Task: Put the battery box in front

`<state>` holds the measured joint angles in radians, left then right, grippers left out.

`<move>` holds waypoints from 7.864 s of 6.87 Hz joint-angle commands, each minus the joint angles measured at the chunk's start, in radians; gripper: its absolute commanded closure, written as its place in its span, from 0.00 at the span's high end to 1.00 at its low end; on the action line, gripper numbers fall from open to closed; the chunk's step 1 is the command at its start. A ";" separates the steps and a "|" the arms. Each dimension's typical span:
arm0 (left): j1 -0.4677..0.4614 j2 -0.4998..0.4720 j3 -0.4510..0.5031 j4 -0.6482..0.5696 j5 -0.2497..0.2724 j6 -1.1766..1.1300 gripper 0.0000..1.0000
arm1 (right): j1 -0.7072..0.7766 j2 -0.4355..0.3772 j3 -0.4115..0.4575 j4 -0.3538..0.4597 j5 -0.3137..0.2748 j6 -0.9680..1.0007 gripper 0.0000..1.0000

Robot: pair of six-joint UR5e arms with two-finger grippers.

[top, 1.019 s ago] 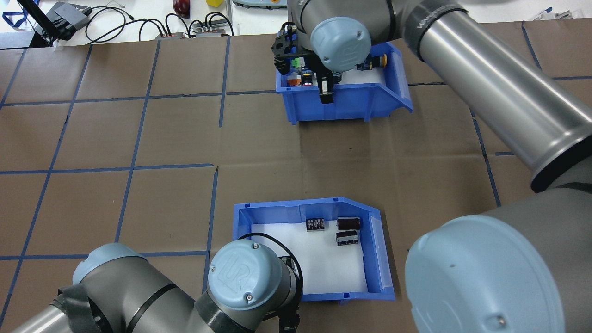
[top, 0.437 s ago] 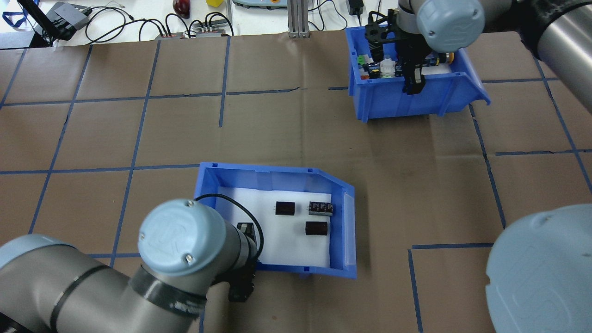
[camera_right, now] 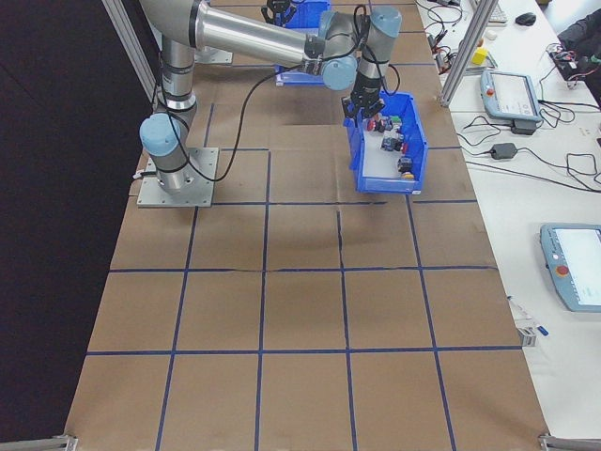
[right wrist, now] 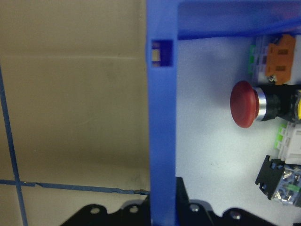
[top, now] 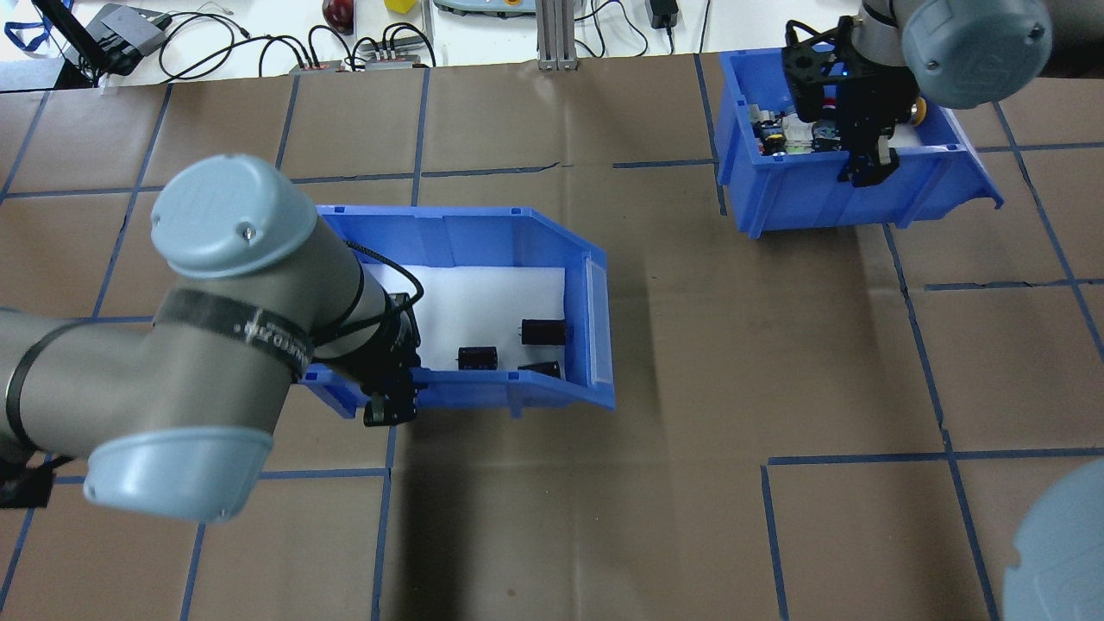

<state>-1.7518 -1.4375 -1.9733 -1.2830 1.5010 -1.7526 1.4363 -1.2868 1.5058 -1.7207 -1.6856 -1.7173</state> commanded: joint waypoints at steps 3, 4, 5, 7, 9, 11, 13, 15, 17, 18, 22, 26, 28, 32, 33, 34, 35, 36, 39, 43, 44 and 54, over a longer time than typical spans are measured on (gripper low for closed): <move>-0.043 -0.488 0.461 0.048 -0.104 -0.060 0.00 | -0.123 -0.201 0.229 0.000 0.009 -0.067 0.08; -0.085 -0.567 0.522 0.089 -0.102 -0.112 0.00 | -0.128 -0.250 0.287 -0.003 0.007 -0.068 0.08; -0.107 -0.649 0.565 0.156 -0.102 -0.148 0.00 | -0.161 -0.279 0.331 -0.029 0.009 -0.102 0.08; -0.114 -0.684 0.587 0.160 -0.104 -0.165 0.01 | -0.198 -0.290 0.361 -0.065 0.013 -0.153 0.09; -0.112 -0.704 0.590 0.163 -0.103 -0.153 0.07 | -0.197 -0.307 0.364 -0.063 0.015 -0.151 0.09; -0.110 -0.702 0.590 0.162 -0.102 -0.169 0.38 | -0.195 -0.356 0.416 -0.065 0.017 -0.142 0.09; -0.095 -0.696 0.573 0.208 -0.097 -0.319 0.98 | -0.191 -0.405 0.468 -0.065 0.021 -0.137 0.09; -0.091 -0.640 0.592 0.101 -0.075 -0.149 0.96 | -0.139 -0.459 0.545 -0.066 0.039 -0.040 0.09; -0.059 -0.495 0.576 -0.095 0.074 0.371 0.97 | -0.042 -0.509 0.640 -0.098 0.040 0.065 0.09; -0.008 -0.421 0.565 -0.187 0.076 0.595 0.97 | 0.051 -0.514 0.665 -0.120 0.038 0.152 0.09; 0.165 -0.120 0.457 -0.416 0.116 1.425 0.99 | 0.430 -0.503 0.668 -0.210 0.032 0.543 0.09; 0.210 0.064 0.326 -0.455 0.099 2.008 0.99 | 0.705 -0.375 0.663 -0.387 0.029 0.768 0.10; 0.209 0.071 0.361 -0.463 0.094 1.963 0.99 | 0.714 -0.339 0.666 -0.381 0.030 0.754 0.11; 0.201 0.077 0.324 -0.464 0.091 1.859 1.00 | 0.757 -0.310 0.668 -0.382 0.029 0.739 0.39; 0.196 0.072 0.336 -0.469 0.062 1.775 1.00 | 0.757 -0.310 0.668 -0.381 0.035 0.752 0.99; 0.171 0.065 0.338 -0.467 0.058 1.776 1.00 | 0.747 -0.318 0.663 -0.376 0.032 0.754 1.00; 0.125 0.071 0.326 -0.460 0.068 1.774 1.00 | 0.736 -0.351 0.656 -0.373 0.029 0.754 1.00; 0.126 0.077 0.341 -0.460 0.074 1.776 1.00 | 0.715 -0.409 0.637 -0.364 0.032 0.751 1.00; 0.124 0.095 0.312 -0.458 0.074 1.779 1.00 | 0.536 -0.428 0.475 -0.165 0.037 0.743 1.00; 0.129 0.088 0.309 -0.430 0.073 1.860 1.00 | 0.174 -0.422 0.409 -0.146 0.094 0.865 1.00; 0.130 0.088 0.307 -0.427 0.071 1.884 1.00 | 0.126 -0.422 0.399 -0.146 0.095 0.990 1.00; 0.195 0.140 0.306 -0.443 0.079 1.906 1.00 | 0.079 -0.347 0.147 0.099 0.112 1.776 1.00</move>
<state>-1.5557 -1.3079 -1.6663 -1.7249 1.5799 0.1554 1.5136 -1.6610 1.6776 -1.6308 -1.5768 0.0560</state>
